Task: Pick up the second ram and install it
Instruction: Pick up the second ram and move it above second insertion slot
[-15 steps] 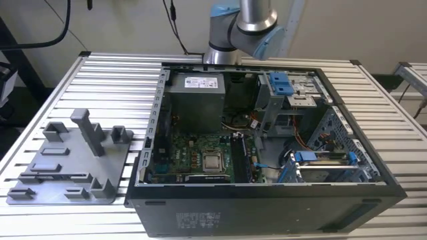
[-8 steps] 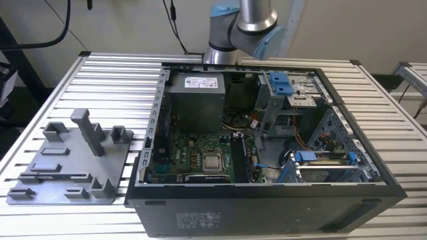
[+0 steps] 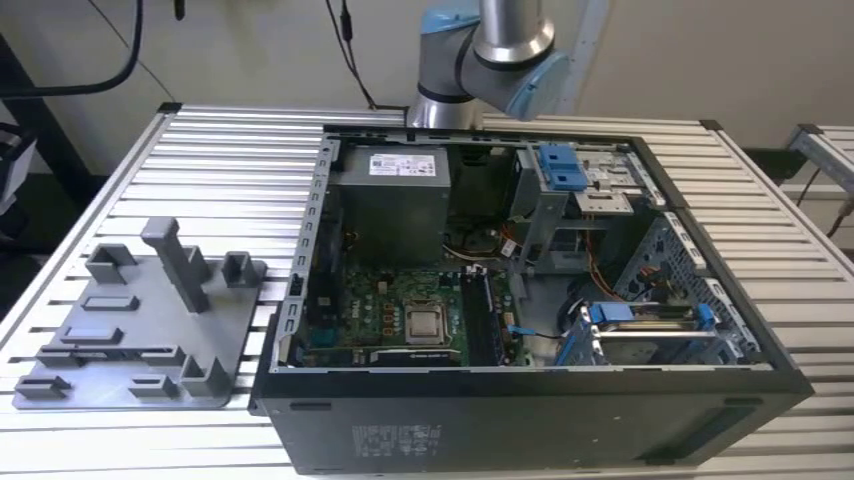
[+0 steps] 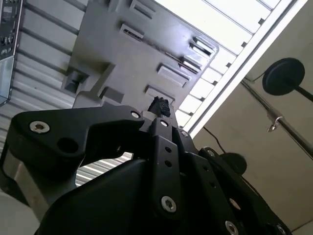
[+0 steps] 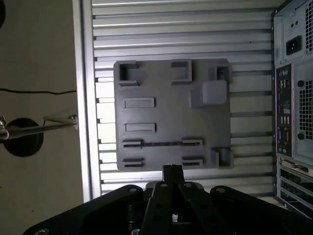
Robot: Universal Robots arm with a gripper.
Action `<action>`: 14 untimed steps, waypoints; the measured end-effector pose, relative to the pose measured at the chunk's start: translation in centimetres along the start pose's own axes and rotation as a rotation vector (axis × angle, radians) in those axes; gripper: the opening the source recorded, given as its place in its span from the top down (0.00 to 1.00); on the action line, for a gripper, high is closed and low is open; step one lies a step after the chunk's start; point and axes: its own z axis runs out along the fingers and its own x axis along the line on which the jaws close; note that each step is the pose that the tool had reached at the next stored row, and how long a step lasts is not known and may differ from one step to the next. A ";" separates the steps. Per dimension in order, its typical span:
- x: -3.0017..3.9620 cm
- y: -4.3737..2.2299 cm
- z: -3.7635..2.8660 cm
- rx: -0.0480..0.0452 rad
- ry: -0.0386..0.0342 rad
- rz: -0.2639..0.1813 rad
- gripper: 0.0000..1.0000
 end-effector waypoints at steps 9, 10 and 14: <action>0.00 0.01 0.00 -0.0018 0.0103 -0.164 0.89; 0.00 0.01 0.00 -0.0021 0.0114 -0.181 0.89; 0.02 0.01 0.00 -0.0029 0.0155 -0.247 0.89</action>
